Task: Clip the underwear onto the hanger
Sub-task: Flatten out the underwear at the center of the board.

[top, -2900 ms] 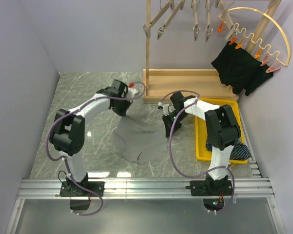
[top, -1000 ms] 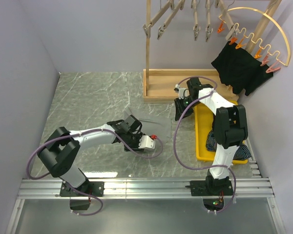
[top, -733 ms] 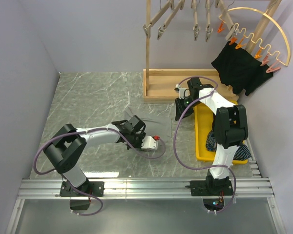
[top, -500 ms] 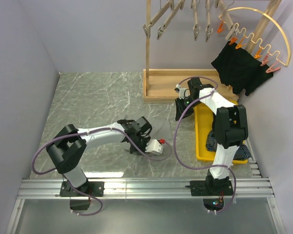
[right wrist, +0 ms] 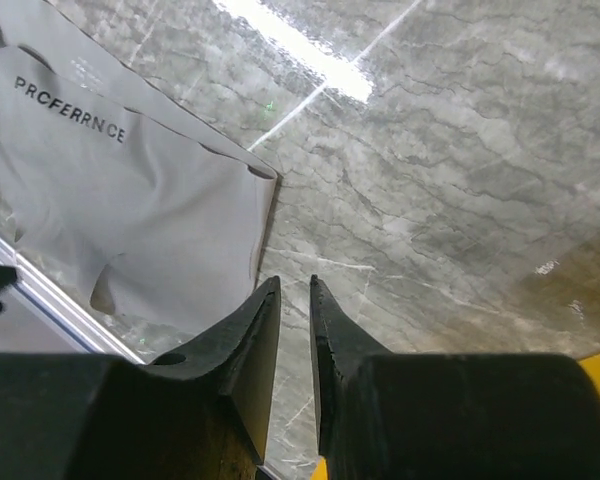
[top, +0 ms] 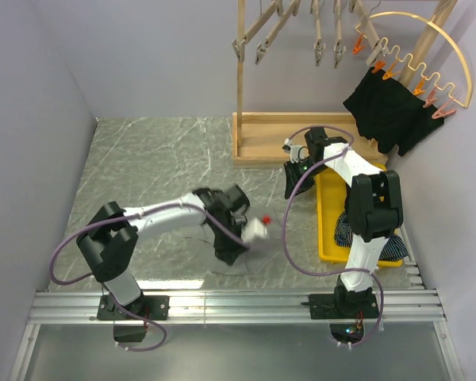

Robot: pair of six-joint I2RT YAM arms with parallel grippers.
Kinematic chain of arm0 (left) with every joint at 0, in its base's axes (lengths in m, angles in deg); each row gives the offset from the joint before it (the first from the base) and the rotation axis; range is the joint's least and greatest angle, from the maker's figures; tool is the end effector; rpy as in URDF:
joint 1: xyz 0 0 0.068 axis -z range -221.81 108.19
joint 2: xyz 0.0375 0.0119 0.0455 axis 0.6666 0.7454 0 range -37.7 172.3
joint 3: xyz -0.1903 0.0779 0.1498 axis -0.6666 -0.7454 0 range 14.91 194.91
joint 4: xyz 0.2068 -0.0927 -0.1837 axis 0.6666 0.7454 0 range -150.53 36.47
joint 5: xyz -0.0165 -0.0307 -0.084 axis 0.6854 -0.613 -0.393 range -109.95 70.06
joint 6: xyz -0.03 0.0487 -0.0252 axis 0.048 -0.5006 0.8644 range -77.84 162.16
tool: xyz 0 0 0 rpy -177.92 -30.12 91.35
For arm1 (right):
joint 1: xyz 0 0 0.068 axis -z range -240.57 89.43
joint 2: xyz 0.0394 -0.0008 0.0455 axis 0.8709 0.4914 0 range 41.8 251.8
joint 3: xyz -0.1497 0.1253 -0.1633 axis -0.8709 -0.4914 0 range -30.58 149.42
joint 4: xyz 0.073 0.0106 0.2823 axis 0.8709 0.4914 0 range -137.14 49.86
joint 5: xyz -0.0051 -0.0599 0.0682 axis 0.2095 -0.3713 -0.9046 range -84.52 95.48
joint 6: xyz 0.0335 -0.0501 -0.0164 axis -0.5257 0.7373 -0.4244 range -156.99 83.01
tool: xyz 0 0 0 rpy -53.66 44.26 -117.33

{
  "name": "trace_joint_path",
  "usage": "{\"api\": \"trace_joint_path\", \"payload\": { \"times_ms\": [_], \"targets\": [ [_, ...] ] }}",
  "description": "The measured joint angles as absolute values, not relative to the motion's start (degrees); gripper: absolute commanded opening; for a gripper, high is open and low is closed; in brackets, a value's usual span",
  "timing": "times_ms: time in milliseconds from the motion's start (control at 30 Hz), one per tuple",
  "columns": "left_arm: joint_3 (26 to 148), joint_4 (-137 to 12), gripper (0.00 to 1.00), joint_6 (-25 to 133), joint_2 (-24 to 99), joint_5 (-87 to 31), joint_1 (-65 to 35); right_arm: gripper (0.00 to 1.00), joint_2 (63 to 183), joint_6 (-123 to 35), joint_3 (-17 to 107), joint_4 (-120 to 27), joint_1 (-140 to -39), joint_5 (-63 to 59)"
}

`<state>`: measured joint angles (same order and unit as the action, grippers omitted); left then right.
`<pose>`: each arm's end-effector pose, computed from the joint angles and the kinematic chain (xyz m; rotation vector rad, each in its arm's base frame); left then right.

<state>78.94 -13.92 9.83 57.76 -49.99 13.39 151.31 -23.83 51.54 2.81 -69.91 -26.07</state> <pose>0.1716 -0.2886 0.1513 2.0860 2.0588 -0.8316 0.3914 0.0897 0.1585 -0.6332 2.7318 0.7811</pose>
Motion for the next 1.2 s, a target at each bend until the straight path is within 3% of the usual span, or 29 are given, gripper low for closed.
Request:
{"api": "trace_joint_path", "payload": {
  "times_ms": [200, 300, 367, 567, 867, 1200],
  "targets": [
    [89.65, -16.72, 0.44, 15.47, 57.84, -51.01, -6.34, 0.24, 151.66, -24.63, 51.54, 1.98, -69.93, -27.16],
    [92.12, -19.58, 0.29, 16.62, 59.42, -48.13, -15.17, 0.23, 152.34, -25.60, 51.54, 1.00, -70.02, -26.99],
    [93.35, -19.60, 0.26, 16.38, 62.48, -46.64, -18.74, 0.23, 153.10, -26.14, 51.63, 0.45, -70.35, -26.55],
    [95.16, -18.20, 0.33, 15.92, 71.57, -43.98, -22.10, 0.25, 156.56, -27.17, 52.79, 0.12, -72.38, -24.82],
    [94.00, -18.51, 0.34, 14.83, 72.29, -42.10, -22.93, 0.26, 158.00, -27.58, 52.79, 0.17, -76.84, -23.23],
    [93.21, -18.95, 0.43, 14.85, 72.84, -43.45, -23.06, 0.25, 160.10, -28.98, 52.81, -0.45, -77.56, -21.54]
  ]
}}
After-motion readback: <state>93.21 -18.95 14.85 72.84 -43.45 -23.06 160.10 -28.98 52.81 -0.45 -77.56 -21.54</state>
